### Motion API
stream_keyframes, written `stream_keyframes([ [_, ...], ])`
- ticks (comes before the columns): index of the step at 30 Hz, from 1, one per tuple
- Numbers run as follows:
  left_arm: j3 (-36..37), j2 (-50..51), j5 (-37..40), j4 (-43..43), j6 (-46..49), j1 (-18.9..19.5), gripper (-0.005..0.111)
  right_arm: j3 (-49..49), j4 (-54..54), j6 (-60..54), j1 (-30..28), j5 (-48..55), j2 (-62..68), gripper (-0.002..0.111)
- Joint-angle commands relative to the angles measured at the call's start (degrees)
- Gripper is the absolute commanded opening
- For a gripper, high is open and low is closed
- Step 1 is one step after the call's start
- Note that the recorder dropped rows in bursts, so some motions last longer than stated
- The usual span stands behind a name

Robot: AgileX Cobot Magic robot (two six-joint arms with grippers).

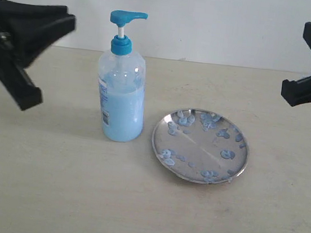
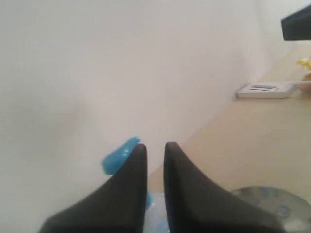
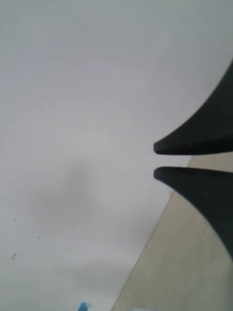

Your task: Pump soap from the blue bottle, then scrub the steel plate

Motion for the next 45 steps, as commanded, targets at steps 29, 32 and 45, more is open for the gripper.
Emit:
stream_keyframes([
  [29,25.20,-43.72,36.72,-70.20,42.36,6.84,0.004,-22.42,-18.44,34.19,-0.70,11.06,5.03,0.000],
  [32,25.20,-43.72,36.72,-70.20,42.72,6.84,0.004,-32.00,-24.43,34.19,-0.70,26.94,14.60,0.000],
  [45,25.20,-43.72,36.72,-70.20,42.72,6.84,0.004,-43.05,-4.57,16.36,2.25,59.83,41.73,0.000],
])
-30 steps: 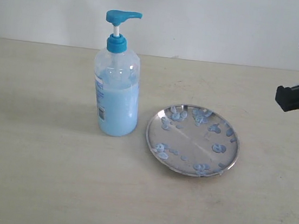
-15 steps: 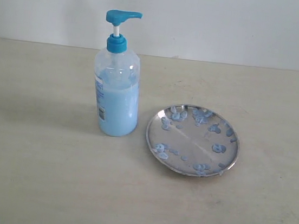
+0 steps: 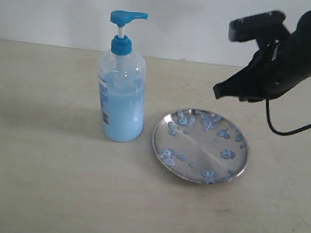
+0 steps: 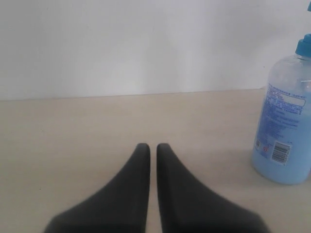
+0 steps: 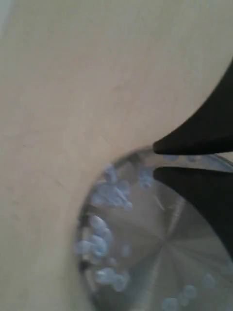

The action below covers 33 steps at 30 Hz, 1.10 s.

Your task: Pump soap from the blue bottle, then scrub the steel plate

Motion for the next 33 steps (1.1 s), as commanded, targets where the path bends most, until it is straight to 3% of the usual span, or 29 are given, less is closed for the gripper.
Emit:
stream_keyframes([
  [1,0.23,-0.22,0.07,-0.66,0.29,0.23,0.004,-3.01,7.94,-6.59,0.63,-0.05,3.08,0.000],
  [7,0.23,-4.37,0.65,-0.66,0.27,0.82,0.004,-10.24,9.26,-8.28,0.63,3.86,9.49,0.000],
  [11,0.23,-11.74,0.65,-0.53,0.44,5.34,0.004,-14.52,9.52,-8.31,0.63,8.89,12.88,0.000],
  [14,0.23,-21.98,0.65,-0.53,0.44,8.27,0.004,-15.76,16.10,-13.62,0.63,13.38,14.58,0.000],
  [20,0.23,-22.33,-2.57,-0.44,0.44,8.39,0.004,-15.76,17.91,-19.82,0.63,25.10,14.94,0.000],
  [23,0.23,-22.33,-2.71,-0.44,0.44,8.39,0.004,-15.85,15.09,-12.23,0.53,11.97,15.15,0.000],
  [24,0.23,-22.33,-2.71,-0.44,0.44,8.39,0.004,-16.10,18.14,-12.21,0.53,8.78,15.53,0.000],
  [25,0.23,-22.33,-2.71,-0.44,0.44,8.39,0.004,-16.99,28.40,-18.11,1.17,8.27,17.03,0.000],
  [27,0.23,-22.33,-2.71,-0.44,0.44,8.39,0.004,-18.43,37.02,-31.22,2.97,22.55,20.37,0.000],
  [30,0.23,-22.33,-2.71,-0.44,0.44,8.39,0.004,-18.35,26.12,-25.01,3.77,34.95,22.40,0.000],
  [33,0.23,-22.33,-1.88,-0.44,0.44,8.39,0.004,-18.35,14.18,-13.40,3.21,31.81,21.87,0.000],
])
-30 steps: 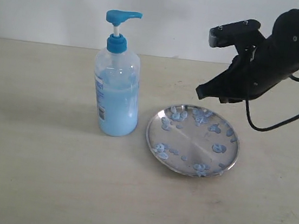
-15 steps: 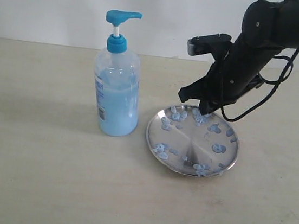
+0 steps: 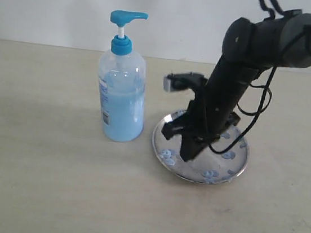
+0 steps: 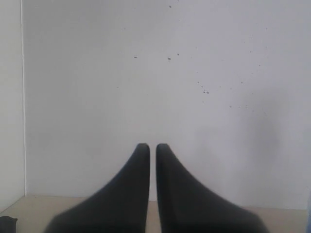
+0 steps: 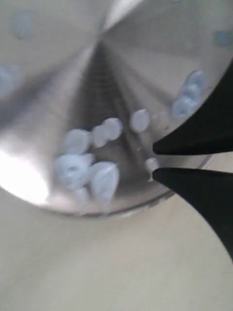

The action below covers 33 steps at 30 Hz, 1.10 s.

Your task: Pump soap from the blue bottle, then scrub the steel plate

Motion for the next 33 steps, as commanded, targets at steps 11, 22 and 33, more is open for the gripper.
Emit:
stream_keyframes([
  [11,0.23,-0.21,32.15,-0.53,0.21,0.20,0.004,-4.18,-1.45,-6.92,0.64,5.74,-1.44,0.000],
  [22,0.23,-0.21,32.16,-0.63,0.21,0.20,0.004,-5.26,-2.58,-13.89,1.06,2.87,-1.44,0.000],
  [33,0.23,-0.21,32.16,-0.63,0.21,0.20,0.004,-7.53,-17.25,-9.51,4.45,10.55,-1.43,0.000],
])
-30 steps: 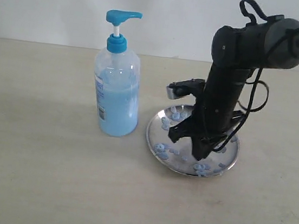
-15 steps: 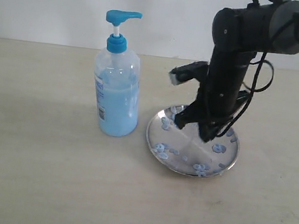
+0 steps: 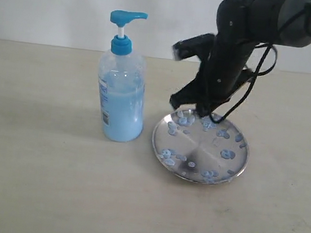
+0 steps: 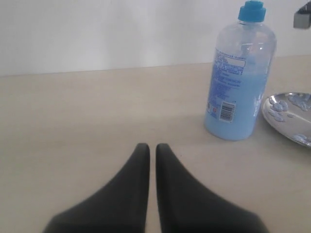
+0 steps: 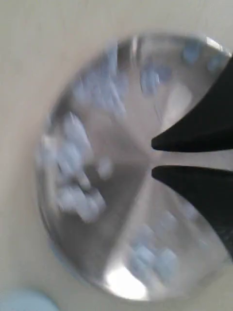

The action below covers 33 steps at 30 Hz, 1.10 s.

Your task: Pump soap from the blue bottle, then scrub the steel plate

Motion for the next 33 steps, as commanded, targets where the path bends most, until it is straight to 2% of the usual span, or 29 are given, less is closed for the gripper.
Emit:
stream_keyframes([
  [1,0.13,-0.21,0.16,-0.38,0.07,0.20,0.004,-0.11,-6.52,-11.79,1.39,15.11,-0.45,0.000],
  [2,0.13,-0.21,0.16,-0.38,0.07,0.20,0.004,-0.11,-18.93,1.44,1.11,9.15,-0.45,0.000],
  [3,0.13,-0.21,0.16,-0.38,0.07,0.20,0.004,-0.11,-26.57,14.70,0.99,2.88,-0.32,0.000],
  [4,0.13,-0.21,0.16,-0.38,0.07,0.20,0.004,-0.11,-28.64,31.67,0.99,-6.10,-0.32,0.000],
  [5,0.13,-0.21,0.16,-0.38,0.07,0.20,0.004,-0.11,-25.68,36.35,1.24,-8.83,-0.43,0.000],
  [6,0.13,-0.21,0.16,-0.38,0.07,0.20,0.004,-0.11,-21.16,33.12,1.83,-8.93,-0.43,0.000],
  [7,0.13,-0.21,0.16,-0.38,0.07,0.20,0.004,-0.11,-17.77,23.38,2.34,-7.24,-0.43,0.000],
  [9,0.13,-0.21,0.16,-0.38,0.07,0.20,0.004,-0.11,-11.54,-1.79,3.17,2.55,-0.33,0.000],
  [10,0.13,-0.21,0.16,-0.38,0.07,0.20,0.004,-0.11,-10.50,-9.08,3.17,7.15,-0.33,0.000],
  [11,0.13,-0.21,0.16,-0.38,0.07,0.20,0.004,-0.11,-10.79,-11.08,3.07,11.85,-0.33,0.000],
  [13,0.13,-0.21,0.03,-0.37,0.07,0.20,0.004,-0.11,-17.85,-3.77,1.97,13.35,-0.33,0.000],
  [16,0.13,-0.21,0.03,-0.37,0.07,0.20,0.004,-0.11,-31.36,16.32,-0.04,1.53,-0.33,0.000],
  [18,0.13,-0.21,0.03,-0.37,0.07,0.20,0.004,-0.11,-31.79,31.82,-1.01,-10.22,-0.33,0.000],
  [19,0.13,-0.21,0.03,-0.37,0.07,0.20,0.004,-0.11,-29.54,35.28,-1.01,-12.60,-0.33,0.000],
  [20,0.13,-0.21,0.03,-0.37,0.07,0.20,0.004,-0.11,-25.29,33.90,-0.86,-12.80,-0.33,0.000],
  [22,0.13,-0.21,0.03,-0.37,0.07,0.20,0.004,-0.11,-17.26,19.14,-0.17,-6.52,-0.33,0.000],
  [24,0.13,-0.21,0.03,-0.37,0.07,0.20,0.004,0.00,-12.77,0.23,0.58,5.25,-0.33,0.000],
  [25,0.13,-0.21,0.03,-0.37,0.07,0.20,0.004,0.30,-12.77,-3.35,0.58,9.89,-0.33,0.000],
  [26,0.13,-0.21,0.03,-0.37,0.07,0.20,0.004,0.62,-14.62,-1.55,0.43,11.41,-0.33,0.000],
  [28,0.13,-0.21,0.03,-0.37,0.07,0.20,0.004,0.62,-21.20,8.04,-0.54,9.56,-0.33,0.000],
  [30,0.13,-0.21,0.03,-0.37,0.07,0.20,0.004,0.62,-28.91,22.81,-1.52,3.11,-0.33,0.000],
  [33,0.13,-0.21,0.03,-0.37,0.07,0.20,0.004,0.50,-29.16,46.34,-1.61,-6.78,-0.43,0.000],
])
